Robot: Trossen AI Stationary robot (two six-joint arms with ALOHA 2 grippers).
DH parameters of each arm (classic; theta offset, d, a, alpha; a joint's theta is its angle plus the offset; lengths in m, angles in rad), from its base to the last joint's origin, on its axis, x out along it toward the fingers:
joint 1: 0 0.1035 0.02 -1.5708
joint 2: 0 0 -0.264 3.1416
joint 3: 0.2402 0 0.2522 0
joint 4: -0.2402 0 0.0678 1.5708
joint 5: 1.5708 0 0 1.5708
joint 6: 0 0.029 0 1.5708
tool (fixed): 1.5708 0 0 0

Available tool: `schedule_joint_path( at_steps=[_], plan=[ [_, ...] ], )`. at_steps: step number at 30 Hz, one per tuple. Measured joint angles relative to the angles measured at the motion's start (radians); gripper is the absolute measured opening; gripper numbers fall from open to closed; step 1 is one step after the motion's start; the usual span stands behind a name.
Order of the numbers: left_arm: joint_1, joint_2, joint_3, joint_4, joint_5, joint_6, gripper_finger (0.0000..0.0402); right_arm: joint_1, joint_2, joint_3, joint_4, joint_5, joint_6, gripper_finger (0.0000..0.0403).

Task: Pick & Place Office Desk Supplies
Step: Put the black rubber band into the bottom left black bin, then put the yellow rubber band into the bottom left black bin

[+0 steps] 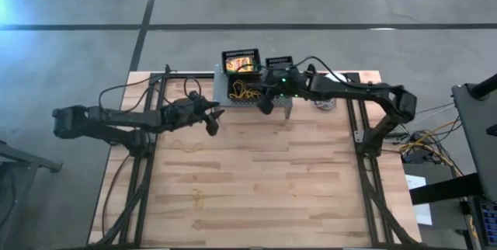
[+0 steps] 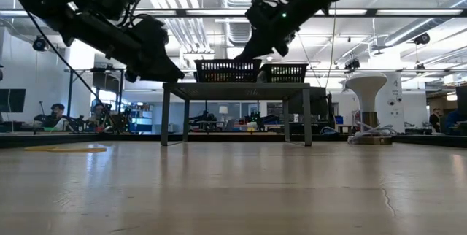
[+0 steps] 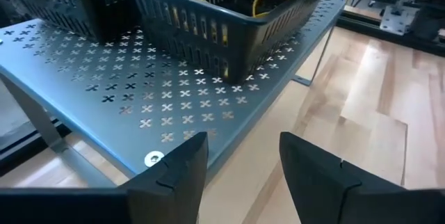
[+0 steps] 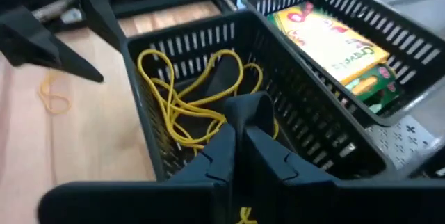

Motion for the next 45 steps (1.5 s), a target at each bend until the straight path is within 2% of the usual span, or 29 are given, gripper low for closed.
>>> schedule_joint_path(
  at_steps=[6,10,13,22,26,31,34,36,40,43,45],
  plan=[
    [-0.026,-0.001,0.001,-0.02,-0.015,-0.001,0.0189,0.002,0.064,0.1,-0.088,0.003,-0.015,0.0084],
    [-0.051,-0.003,0.003,-0.044,-0.018,-0.014,0.0189,0.002,0.055,0.118,-0.078,0.059,-0.039,0.0111],
    [-0.087,-0.009,0.003,-0.047,-0.019,-0.014,0.0189,0.007,0.015,0.109,-0.045,0.109,-0.044,0.0115],
    [-0.179,-0.063,0.0,-0.1,-0.051,0.013,0.0189,0.105,-0.074,0.019,0.03,0.113,-0.076,0.0095],
    [-0.176,-0.125,-0.002,-0.177,-0.137,0.02,0.0189,0.155,-0.074,-0.033,0.048,0.168,-0.07,0.0083],
    [-0.175,-0.215,-0.002,-0.3,-0.327,0.049,0.0189,0.214,-0.074,-0.117,0.133,0.209,-0.066,0.007],
    [-0.172,-0.244,-0.002,-0.321,-0.426,0.084,0.0189,0.236,-0.074,-0.159,0.196,0.21,-0.064,0.0063],
    [-0.172,-0.256,0.0,-0.317,-0.453,0.109,0.0189,0.249,-0.079,-0.176,0.224,0.213,-0.065,0.006],
    [-0.173,-0.285,0.045,-0.346,-0.429,0.116,0.0189,0.284,-0.111,-0.199,0.252,0.236,-0.08,0.0054],
    [-0.175,-0.288,0.111,-0.487,-0.318,0.041,0.0189,0.318,-0.155,-0.214,0.254,0.259,-0.125,0.0051],
    [-0.179,-0.287,0.164,-0.611,-0.205,-0.033,0.0189,0.343,-0.184,-0.222,0.264,0.272,-0.153,0.0049]
  ],
)
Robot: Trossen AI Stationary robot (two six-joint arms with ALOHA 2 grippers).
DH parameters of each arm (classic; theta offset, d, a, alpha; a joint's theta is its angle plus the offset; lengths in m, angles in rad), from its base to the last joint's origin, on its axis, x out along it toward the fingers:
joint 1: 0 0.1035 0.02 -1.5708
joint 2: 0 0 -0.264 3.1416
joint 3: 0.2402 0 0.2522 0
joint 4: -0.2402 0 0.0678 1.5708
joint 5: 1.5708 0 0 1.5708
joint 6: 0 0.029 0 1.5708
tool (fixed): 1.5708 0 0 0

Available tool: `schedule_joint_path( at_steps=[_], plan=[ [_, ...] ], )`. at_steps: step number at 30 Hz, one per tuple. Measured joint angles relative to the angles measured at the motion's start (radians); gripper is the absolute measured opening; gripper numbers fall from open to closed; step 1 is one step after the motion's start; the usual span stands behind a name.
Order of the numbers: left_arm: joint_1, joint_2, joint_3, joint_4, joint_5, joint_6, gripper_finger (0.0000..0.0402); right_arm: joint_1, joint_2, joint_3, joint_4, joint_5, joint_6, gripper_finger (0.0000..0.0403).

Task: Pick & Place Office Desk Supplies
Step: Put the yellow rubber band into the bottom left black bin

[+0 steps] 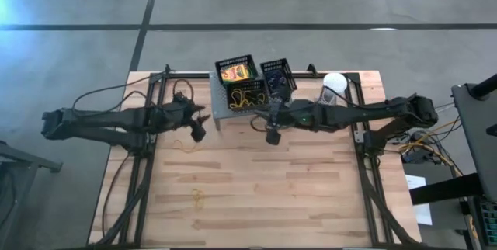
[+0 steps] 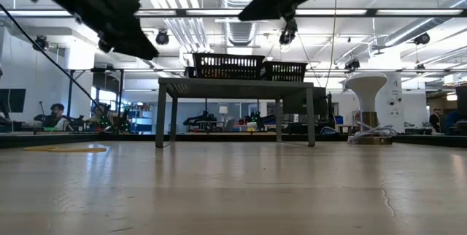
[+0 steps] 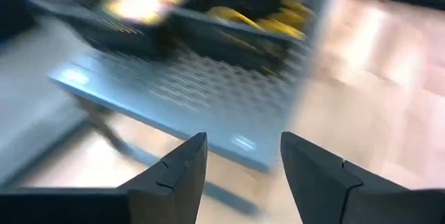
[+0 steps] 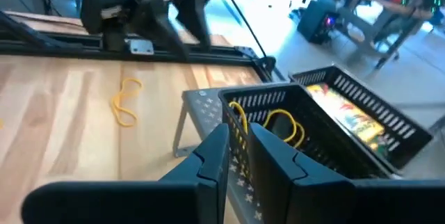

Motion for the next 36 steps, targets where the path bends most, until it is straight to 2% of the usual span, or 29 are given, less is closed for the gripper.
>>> schedule_joint_path(
  at_steps=[3,5,12,14,17,22,24,30,36],
  plan=[
    [-0.028,0.015,0.06,-0.176,0.159,-0.076,0.0189,0.034,-0.034,-0.018,0.004,0.029,-0.023,0.0048],
    [-0.07,0.03,0.078,-0.281,0.21,-0.119,0.0189,0.049,-0.048,-0.037,0.005,0.043,-0.028,0.0047],
    [-0.246,0.074,0.038,-0.526,0.218,-0.345,0.0189,0.055,-0.07,-0.109,0.063,0.047,-0.017,0.0047],
    [-0.291,0.088,-0.004,-0.532,0.225,-0.42,0.0189,0.055,-0.07,-0.129,0.086,0.046,-0.014,0.0047],
    [-0.327,0.1,-0.07,-0.529,0.27,-0.452,0.0189,0.054,-0.066,-0.16,0.149,0.045,-0.016,0.0047],
    [-0.334,0.101,-0.168,-0.47,0.299,-0.506,0.0189,0.054,-0.067,-0.195,0.216,0.044,-0.02,0.0047],
    [-0.334,0.105,-0.199,-0.433,0.281,-0.503,0.0189,0.054,-0.067,-0.199,0.221,0.044,-0.02,0.0047],
    [-0.334,0.104,-0.244,-0.357,0.135,-0.456,0.0188,0.054,-0.066,-0.199,0.233,0.044,-0.025,0.0047],
    [-0.333,0.102,-0.303,-0.242,0.125,-0.397,0.0188,0.054,-0.066,-0.199,0.234,0.043,-0.023,0.0047]
  ],
)
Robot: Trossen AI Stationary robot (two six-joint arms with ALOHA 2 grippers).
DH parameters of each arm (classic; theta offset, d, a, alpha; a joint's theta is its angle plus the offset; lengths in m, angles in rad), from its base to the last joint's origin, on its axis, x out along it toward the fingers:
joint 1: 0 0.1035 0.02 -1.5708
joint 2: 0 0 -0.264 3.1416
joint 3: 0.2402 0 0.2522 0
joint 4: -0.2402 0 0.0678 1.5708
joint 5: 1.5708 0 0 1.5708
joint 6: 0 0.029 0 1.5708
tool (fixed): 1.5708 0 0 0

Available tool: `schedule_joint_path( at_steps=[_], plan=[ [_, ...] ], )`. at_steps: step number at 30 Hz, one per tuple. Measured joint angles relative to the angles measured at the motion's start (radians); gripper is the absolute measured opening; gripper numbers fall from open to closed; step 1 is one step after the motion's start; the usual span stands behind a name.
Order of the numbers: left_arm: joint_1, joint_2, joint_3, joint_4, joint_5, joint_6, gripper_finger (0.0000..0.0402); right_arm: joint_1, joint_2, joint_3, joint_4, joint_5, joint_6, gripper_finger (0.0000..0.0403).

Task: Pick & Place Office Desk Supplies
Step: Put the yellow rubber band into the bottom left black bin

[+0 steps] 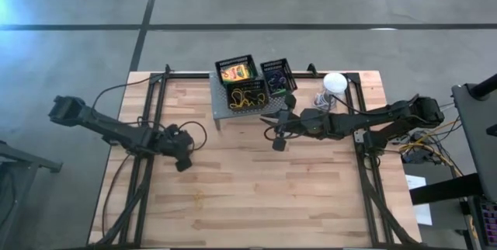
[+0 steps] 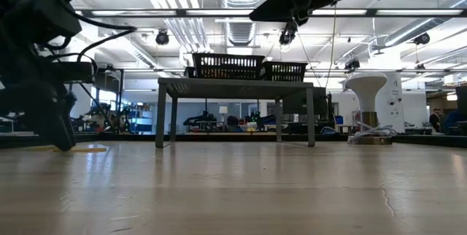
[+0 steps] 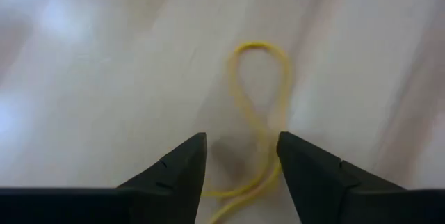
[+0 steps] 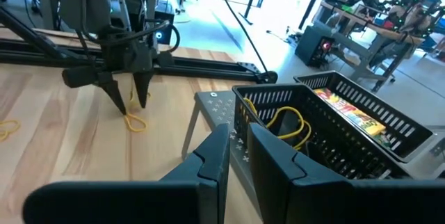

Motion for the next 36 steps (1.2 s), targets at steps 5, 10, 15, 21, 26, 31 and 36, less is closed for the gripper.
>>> schedule_joint_path(
  at_steps=[5,10,15,21,26,31,36],
  plan=[
    [-0.001,-0.004,-0.058,0.113,0.024,0.004,0.0174,0.0,0.0,0.0,0.0,-0.001,0.003,0.0047],
    [0.0,-0.003,-0.063,0.14,0.024,0.022,0.0107,0.0,0.0,-0.002,0.0,-0.003,0.004,0.0047],
    [0.0,0.002,-0.066,0.227,0.028,0.084,0.0014,0.0,0.001,-0.002,0.0,-0.003,0.004,0.0047],
    [0.0,0.003,0.01,0.458,0.05,0.2,0.0005,0.0,0.001,-0.002,0.0,-0.003,0.005,0.0047],
    [0.0,0.003,0.113,0.727,0.05,0.455,0.0004,0.0,0.001,-0.004,0.001,-0.003,0.006,0.0047],
    [0.012,0.01,0.239,0.792,0.046,0.666,0.0003,0.0,0.001,-0.005,0.001,-0.002,0.007,0.0047],
    [0.031,0.01,0.335,0.502,0.041,0.684,0.0005,0.0,0.001,-0.013,0.001,-0.002,0.019,0.0047]
  ],
)
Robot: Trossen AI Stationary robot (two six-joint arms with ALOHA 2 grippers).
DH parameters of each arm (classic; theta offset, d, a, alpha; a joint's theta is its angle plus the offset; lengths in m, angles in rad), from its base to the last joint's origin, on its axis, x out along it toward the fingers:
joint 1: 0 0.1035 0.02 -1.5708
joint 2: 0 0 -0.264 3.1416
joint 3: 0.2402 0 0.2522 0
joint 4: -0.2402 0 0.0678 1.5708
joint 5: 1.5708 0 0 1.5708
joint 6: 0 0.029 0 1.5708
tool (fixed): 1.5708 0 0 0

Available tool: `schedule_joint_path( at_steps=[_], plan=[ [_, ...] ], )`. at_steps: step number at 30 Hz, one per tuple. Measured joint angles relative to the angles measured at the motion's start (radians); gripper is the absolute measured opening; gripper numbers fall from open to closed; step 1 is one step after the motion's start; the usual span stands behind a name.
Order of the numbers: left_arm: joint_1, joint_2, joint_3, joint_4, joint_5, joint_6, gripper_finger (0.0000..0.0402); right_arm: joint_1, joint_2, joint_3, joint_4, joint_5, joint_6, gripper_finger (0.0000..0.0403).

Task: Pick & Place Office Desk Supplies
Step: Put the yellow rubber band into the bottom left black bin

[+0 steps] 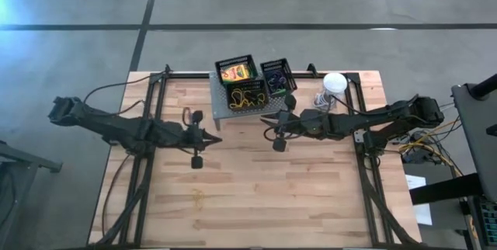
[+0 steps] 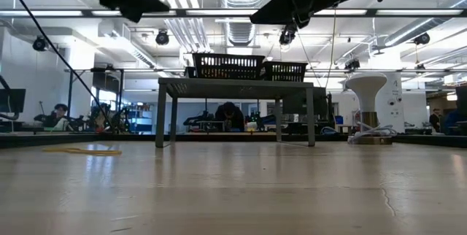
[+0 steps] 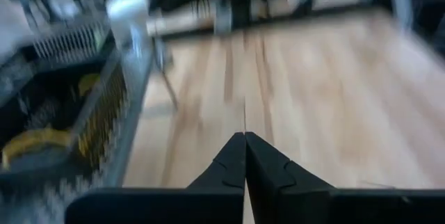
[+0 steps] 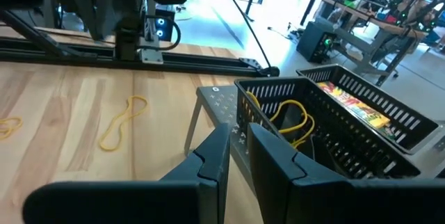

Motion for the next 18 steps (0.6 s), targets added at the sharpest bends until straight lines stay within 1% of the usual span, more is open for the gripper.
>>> schedule_joint_path(
  at_steps=[4,6,8,13,15,18],
  plan=[
    [0.0,0.0,-0.007,-0.207,-0.001,-0.009,0.0016,0.0,0.009,-0.008,-0.001,0.0,0.016,0.0047],
    [0.0,0.0,-0.04,-0.268,0.004,-0.01,0.0025,0.0,0.018,-0.008,0.005,0.0,0.018,0.0047],
    [0.0,0.0,-0.088,-0.286,0.012,-0.019,0.0037,0.0,0.028,-0.008,0.006,0.0,0.019,0.0047],
    [0.001,0.0,-0.23,-0.195,0.018,-0.119,0.0087,0.0,0.049,-0.008,0.029,0.0,0.022,0.0047],
    [0.001,0.0,-0.287,-0.123,0.022,-0.17,0.0112,0.0,0.051,-0.008,0.03,0.0,0.02,0.0047],
    [0.001,0.0,-0.372,0.028,0.053,-0.218,0.0149,0.0,0.051,-0.008,0.042,0.0,0.016,0.0047]
  ],
)
